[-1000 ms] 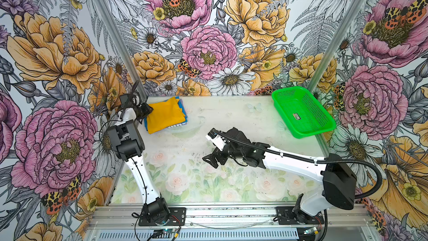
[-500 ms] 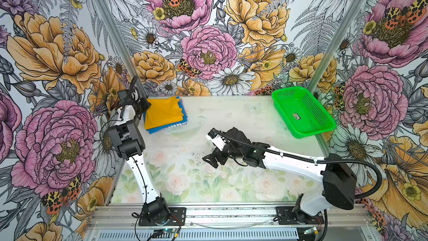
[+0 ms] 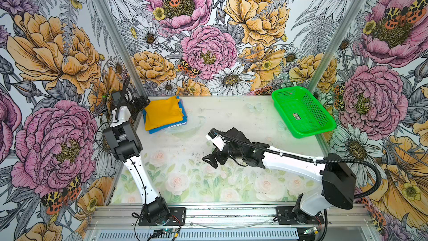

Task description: Fold and stack the t-shirts

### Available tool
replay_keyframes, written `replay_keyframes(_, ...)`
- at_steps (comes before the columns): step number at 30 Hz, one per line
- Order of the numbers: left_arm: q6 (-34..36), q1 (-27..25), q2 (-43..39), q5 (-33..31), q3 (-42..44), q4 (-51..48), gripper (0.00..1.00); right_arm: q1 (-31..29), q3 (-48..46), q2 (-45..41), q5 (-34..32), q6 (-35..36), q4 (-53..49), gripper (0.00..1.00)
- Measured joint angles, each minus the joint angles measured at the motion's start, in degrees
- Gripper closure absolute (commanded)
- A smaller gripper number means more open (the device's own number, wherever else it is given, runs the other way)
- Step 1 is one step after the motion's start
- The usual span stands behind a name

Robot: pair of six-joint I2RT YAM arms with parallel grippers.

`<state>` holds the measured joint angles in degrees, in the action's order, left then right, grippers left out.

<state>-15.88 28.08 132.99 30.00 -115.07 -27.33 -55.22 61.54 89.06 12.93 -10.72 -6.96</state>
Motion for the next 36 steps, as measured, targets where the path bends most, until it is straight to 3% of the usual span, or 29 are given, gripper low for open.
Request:
replay_keyframes(12,-4.8,-3.3,-2.6,4.4,1.6,5.3,0.01,-0.7,-1.2,0.0,-0.3,-0.2,0.0,0.01)
replay_keyframes(25,-9.4,-5.1,11.6,8.9,-5.8,13.0,0.01,-0.7,-2.6,0.0,-1.3,-0.9,-0.3,0.0)
replay_keyframes(31,-11.4,-5.4,8.2,10.4,-1.7,17.1,0.01,-0.9,-2.6,0.0,-1.3,-1.5,-0.5,0.01)
replay_keyframes(36,-13.5,-6.7,-0.8,10.8,7.2,22.7,0.01,-1.6,-2.6,0.0,-1.7,-1.7,-0.5,0.0)
